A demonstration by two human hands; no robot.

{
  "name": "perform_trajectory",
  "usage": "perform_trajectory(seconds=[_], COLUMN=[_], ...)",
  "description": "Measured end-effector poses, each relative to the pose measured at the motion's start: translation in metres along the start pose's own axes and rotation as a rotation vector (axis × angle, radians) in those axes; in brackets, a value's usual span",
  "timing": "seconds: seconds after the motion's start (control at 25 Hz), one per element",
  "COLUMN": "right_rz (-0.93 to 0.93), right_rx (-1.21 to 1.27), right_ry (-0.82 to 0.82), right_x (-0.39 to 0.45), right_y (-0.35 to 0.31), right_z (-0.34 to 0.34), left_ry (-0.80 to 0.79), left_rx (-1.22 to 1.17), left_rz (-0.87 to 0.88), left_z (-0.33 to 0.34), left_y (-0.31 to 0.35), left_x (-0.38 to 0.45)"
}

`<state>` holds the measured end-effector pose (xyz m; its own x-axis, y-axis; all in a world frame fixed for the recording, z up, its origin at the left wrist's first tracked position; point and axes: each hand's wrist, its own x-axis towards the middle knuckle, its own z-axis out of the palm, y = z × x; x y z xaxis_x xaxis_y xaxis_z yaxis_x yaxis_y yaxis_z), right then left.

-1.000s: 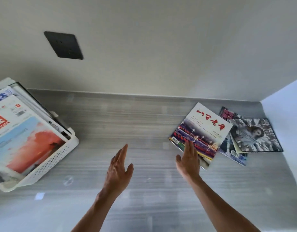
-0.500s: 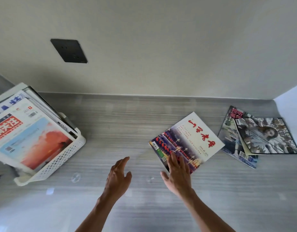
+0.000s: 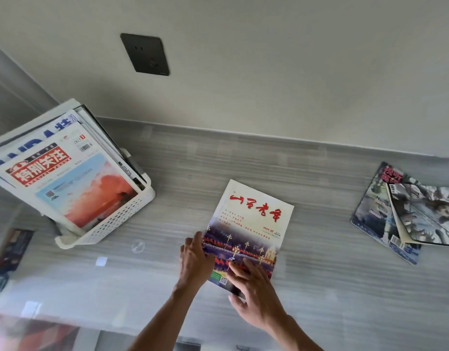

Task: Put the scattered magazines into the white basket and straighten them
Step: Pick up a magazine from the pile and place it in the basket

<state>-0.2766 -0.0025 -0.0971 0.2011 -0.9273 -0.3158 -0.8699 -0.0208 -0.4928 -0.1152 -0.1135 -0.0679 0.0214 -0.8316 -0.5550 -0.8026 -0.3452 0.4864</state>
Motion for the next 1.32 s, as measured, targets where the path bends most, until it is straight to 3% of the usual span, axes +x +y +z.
perform_trajectory(seconds=[0.12, 0.2, 0.28, 0.4, 0.48, 0.6, 0.8, 0.88, 1.0, 1.2, 1.32], right_rz=[0.062, 0.193, 0.423, 0.676, 0.613, 0.419, 0.122, 0.008, -0.08, 0.142, 0.205], right_rx=[0.279, 0.551, 0.824, 1.073, 1.159, 1.193, 1.146, 1.11, 1.059, 0.922, 0.826], right_ry=[-0.005, 0.015, 0.156, 0.391, 0.294, 0.195, 0.157, 0.131, 0.126, 0.107, 0.09], right_x=[0.007, 0.013, 0.021, 0.05, 0.079, 0.125, 0.201, 0.231, 0.268, 0.304, 0.309], right_y=[0.006, 0.007, 0.009, 0.015, 0.005, -0.038, -0.144, -0.19, -0.239, -0.262, -0.25], right_z=[-0.013, -0.025, -0.039, -0.066, -0.088, -0.115, -0.143, -0.152, -0.157, -0.115, -0.089], left_ry=[-0.062, -0.052, -0.028, -0.048, -0.063, -0.014, 0.54, 0.662, 0.654, 0.576, 0.573], left_rx=[-0.296, -0.24, -0.244, -0.604, -0.84, -0.98, -0.897, -0.948, -1.065, -0.692, -0.447], left_rz=[-0.12, -0.004, 0.13, 0.298, 0.332, 0.377, 0.19, 0.085, -0.049, -0.171, -0.127], left_z=[0.004, 0.008, 0.003, -0.032, -0.071, -0.133, -0.221, -0.256, -0.296, -0.297, -0.283], left_y=[0.014, 0.026, 0.032, 0.023, 0.015, -0.005, -0.042, -0.061, -0.091, -0.142, -0.156], left_x=[0.006, 0.006, 0.0, -0.01, -0.01, -0.003, 0.011, 0.016, 0.029, 0.049, 0.053])
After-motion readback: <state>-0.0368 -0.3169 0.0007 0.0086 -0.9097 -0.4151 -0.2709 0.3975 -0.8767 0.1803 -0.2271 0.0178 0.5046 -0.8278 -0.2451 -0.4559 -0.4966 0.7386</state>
